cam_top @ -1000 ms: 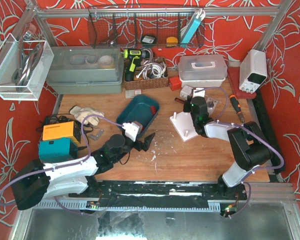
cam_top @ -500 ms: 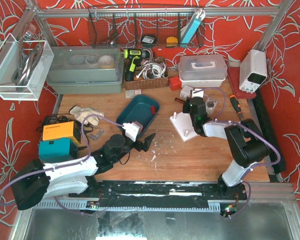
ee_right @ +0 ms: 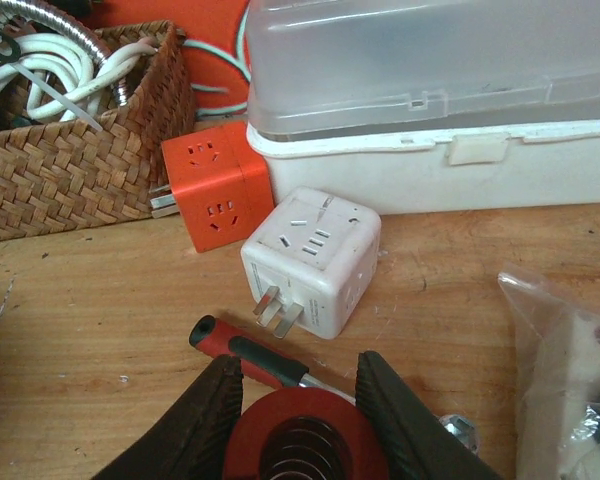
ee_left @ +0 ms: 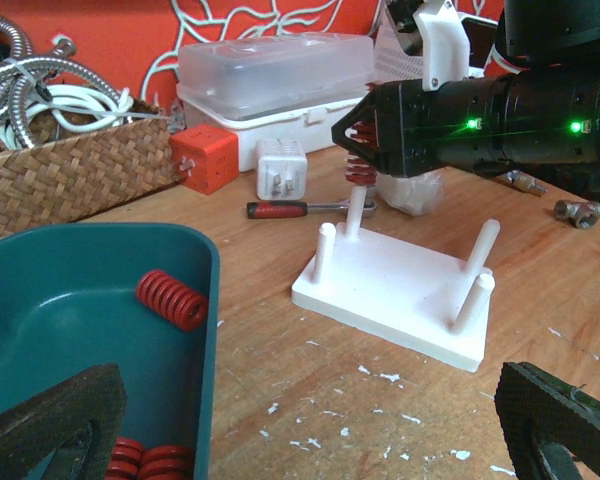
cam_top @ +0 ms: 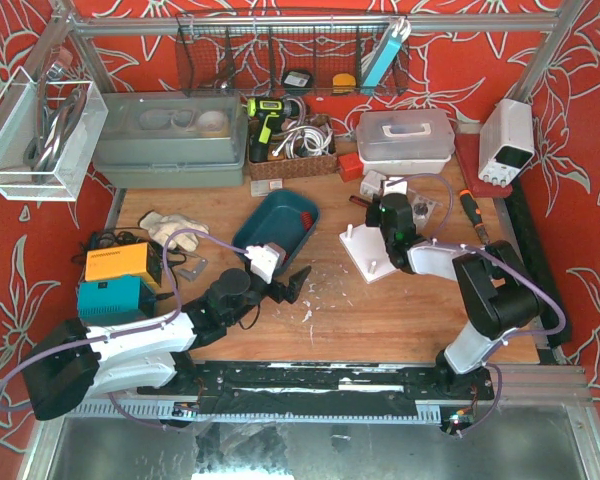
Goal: Install the large spring
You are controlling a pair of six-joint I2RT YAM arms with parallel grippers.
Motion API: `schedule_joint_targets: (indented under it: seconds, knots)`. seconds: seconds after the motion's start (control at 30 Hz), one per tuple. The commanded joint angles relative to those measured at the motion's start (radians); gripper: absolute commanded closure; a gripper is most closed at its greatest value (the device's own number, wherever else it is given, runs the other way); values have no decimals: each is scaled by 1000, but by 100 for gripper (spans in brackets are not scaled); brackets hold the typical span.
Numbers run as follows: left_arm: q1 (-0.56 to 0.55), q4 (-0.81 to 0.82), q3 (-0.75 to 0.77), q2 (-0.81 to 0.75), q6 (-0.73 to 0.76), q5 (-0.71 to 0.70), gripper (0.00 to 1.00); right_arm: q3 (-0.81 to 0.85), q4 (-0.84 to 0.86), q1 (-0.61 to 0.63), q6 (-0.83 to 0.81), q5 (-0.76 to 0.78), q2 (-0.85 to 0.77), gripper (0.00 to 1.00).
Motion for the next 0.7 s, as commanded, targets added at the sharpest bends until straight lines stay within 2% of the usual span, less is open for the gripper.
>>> schedule_joint_targets:
  seconds: [0.0, 0.27, 0.5, 0.6, 0.67]
  knots:
    - [3, 16, 8, -9, 14, 4, 0, 19, -3, 2, -24, -11, -26, 100]
    - [3, 17, 7, -12, 17, 3, 0, 40, -34, 17, -37, 20, 15, 100]
    - [3, 14, 12, -4, 18, 2, 0, 35, -33, 31, -12, 70, 61, 92]
    - [3, 15, 12, -3, 19, 2, 0, 44, -36, 31, -1, 62, 79, 78]
    - [3, 14, 12, -1, 19, 2, 0, 44, -39, 31, 5, 60, 83, 73]
